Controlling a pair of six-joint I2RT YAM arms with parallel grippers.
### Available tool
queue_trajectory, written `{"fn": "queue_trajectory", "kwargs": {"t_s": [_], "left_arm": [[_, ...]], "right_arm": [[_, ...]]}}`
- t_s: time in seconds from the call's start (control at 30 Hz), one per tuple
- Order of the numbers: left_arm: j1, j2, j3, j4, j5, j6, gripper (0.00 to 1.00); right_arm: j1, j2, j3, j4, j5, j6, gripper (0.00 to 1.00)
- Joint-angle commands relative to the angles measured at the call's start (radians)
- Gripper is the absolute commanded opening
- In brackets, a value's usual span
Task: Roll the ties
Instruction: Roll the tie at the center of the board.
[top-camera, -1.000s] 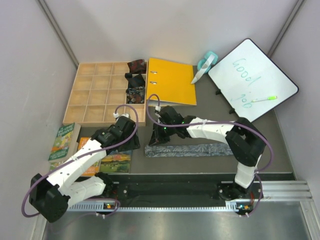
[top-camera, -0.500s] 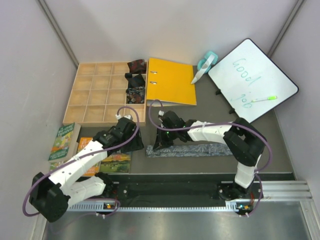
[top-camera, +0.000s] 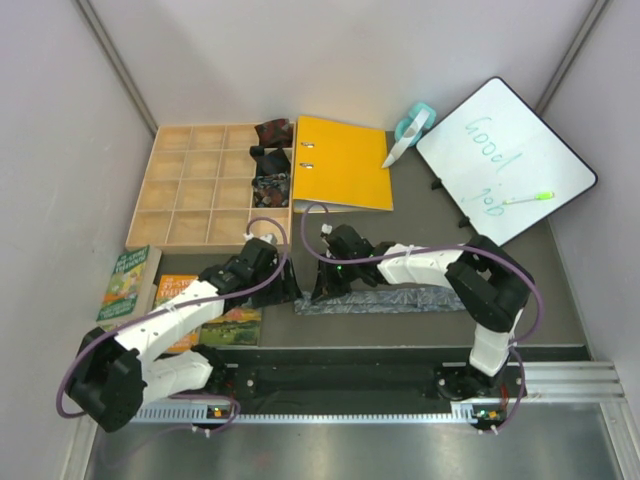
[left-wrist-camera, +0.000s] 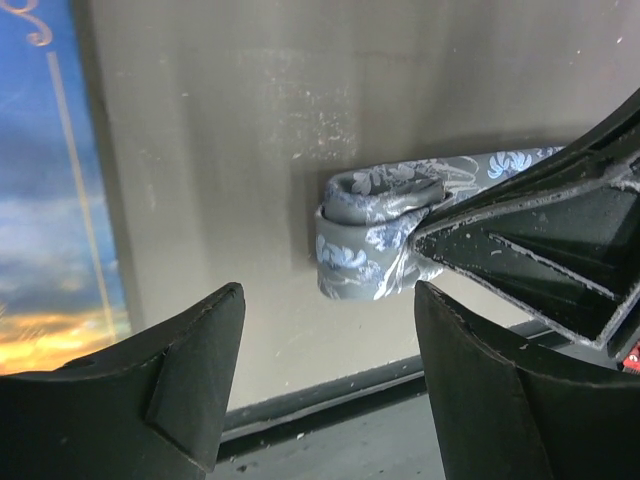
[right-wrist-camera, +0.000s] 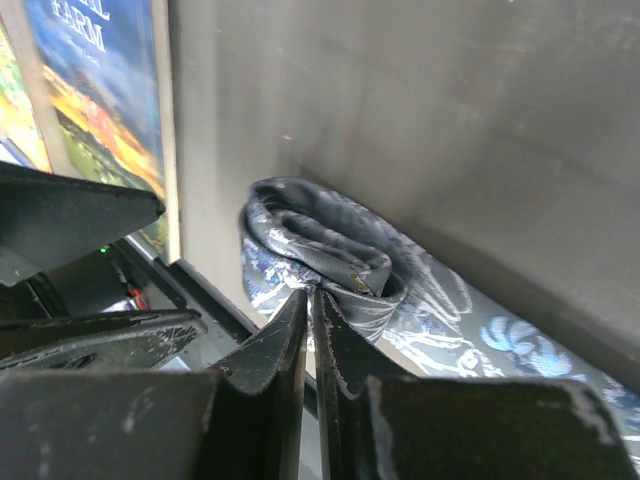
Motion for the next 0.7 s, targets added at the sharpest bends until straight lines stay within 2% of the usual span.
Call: {"fn": "queue_trajectory", "kwargs": {"t_s": [0.0,0.27,0.67], "left_arm": [[0.003,0.034,-0.032,0.144,0.049,0.007,0.73],[0.004,0.112,-0.057,0.247,0.063,0.009,0.7],[0.003,0.172,-0.113,0.326,0.086,0.001,0.55]], "right_arm": [[-0.011,-0.001,-0.02,0.037,0.008,-0.02,0.07],[-0.016,0.004,-0.038,0.056,0.002,-0.018,0.07],[-0.027,0.01,-0.061,0.08,-0.004,-0.016,0.06]]}}
